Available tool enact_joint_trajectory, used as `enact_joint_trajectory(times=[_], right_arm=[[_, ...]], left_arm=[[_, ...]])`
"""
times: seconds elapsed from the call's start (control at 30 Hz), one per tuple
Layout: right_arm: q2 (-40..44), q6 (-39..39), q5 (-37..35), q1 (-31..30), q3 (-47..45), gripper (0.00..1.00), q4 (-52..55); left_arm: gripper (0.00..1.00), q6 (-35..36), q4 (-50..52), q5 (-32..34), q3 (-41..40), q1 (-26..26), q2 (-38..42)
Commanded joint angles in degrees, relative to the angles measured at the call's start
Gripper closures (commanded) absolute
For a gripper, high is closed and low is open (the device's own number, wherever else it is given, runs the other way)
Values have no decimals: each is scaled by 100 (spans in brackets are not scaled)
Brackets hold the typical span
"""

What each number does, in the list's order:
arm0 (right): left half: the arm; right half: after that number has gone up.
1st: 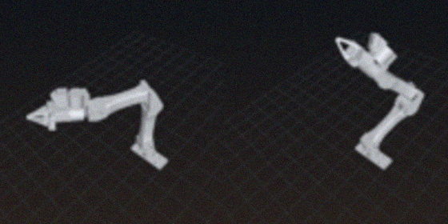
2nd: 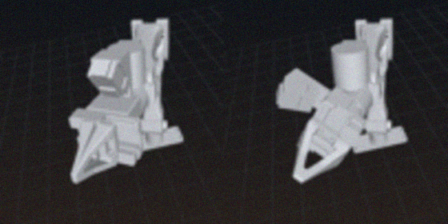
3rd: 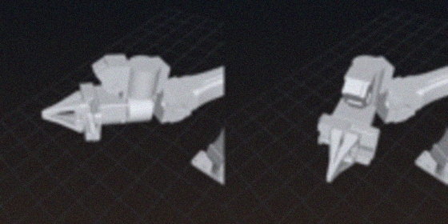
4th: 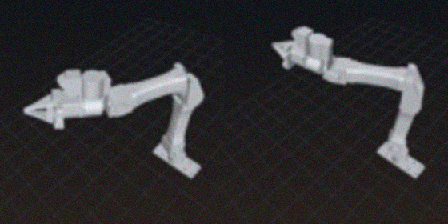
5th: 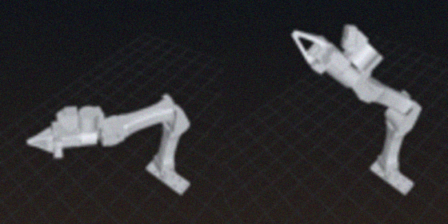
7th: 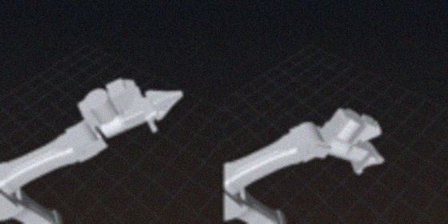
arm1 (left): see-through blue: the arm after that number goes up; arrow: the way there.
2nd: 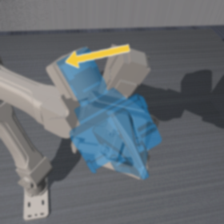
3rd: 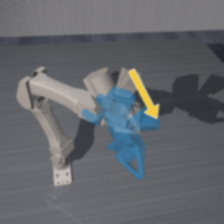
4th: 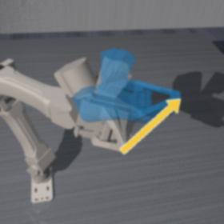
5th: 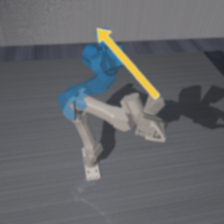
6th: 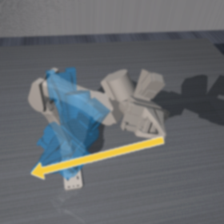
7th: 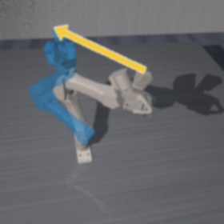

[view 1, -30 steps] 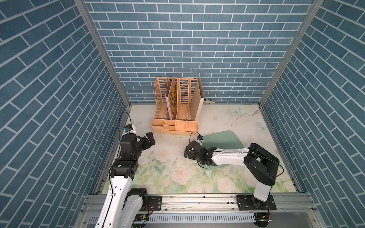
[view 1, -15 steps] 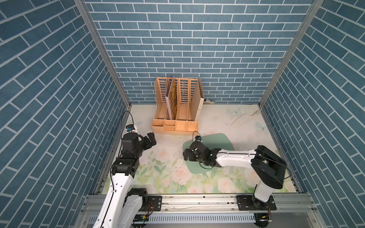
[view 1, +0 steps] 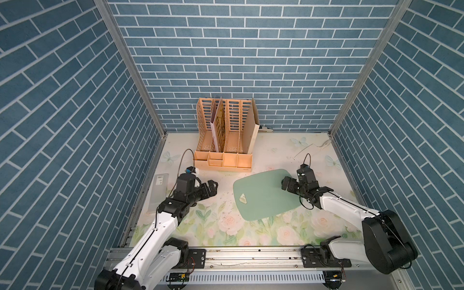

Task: Align the knife with the edge of the cutting board
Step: Move the work surface to the center of the board.

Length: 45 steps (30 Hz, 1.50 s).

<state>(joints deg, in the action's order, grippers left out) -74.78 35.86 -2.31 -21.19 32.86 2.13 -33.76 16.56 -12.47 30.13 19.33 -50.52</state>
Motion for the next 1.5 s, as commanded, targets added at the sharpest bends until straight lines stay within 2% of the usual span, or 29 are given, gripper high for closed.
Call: enact_joint_trajectory(times=[0.0, 0.1, 0.2, 0.3, 0.4, 0.53, 0.7, 1.0, 1.17, 1.37, 1.47], right_arm=[[-105, -439, 221, 406, -258, 0, 189], [-355, -395, 621, 751, -328, 0, 107], [-510, -422, 1189, 762, -397, 2, -46], [-446, -258, 1843, 647, -680, 6, -336], [-367, 17, 2123, 275, -898, 8, -430], [-271, 429, 2134, -570, -990, 9, -441], [-10, 1022, 2085, -1150, -1191, 9, -635], [223, 1315, 2040, -1301, -1334, 9, -779], [218, 1613, 2061, -1602, -1475, 9, -955], [402, 1621, 1777, -1807, -1541, 9, -941], [403, 1283, 1202, -1773, -1231, 7, -420]], left_arm=[[0, -430, -185, 395, -265, 674, -58], [0, -768, -553, 491, -660, 1146, -101], [0, -1013, -857, 527, -898, 1498, -282], [0, -1225, -920, 829, -958, 1726, -563], [0, -1403, -877, 1264, -974, 1728, -891], [0, -1645, -930, 1521, -1035, 1730, -936], [0, -1750, -816, 1897, -1210, 1711, -861], [0, -1716, -799, 2053, -1277, 1601, -823], [0, -1663, -918, 2073, -1191, 1516, -1079], [1, -1527, -1270, 1929, -1174, 1381, -1034], [1, -1448, -1272, 1941, -1010, 1319, -1247]])
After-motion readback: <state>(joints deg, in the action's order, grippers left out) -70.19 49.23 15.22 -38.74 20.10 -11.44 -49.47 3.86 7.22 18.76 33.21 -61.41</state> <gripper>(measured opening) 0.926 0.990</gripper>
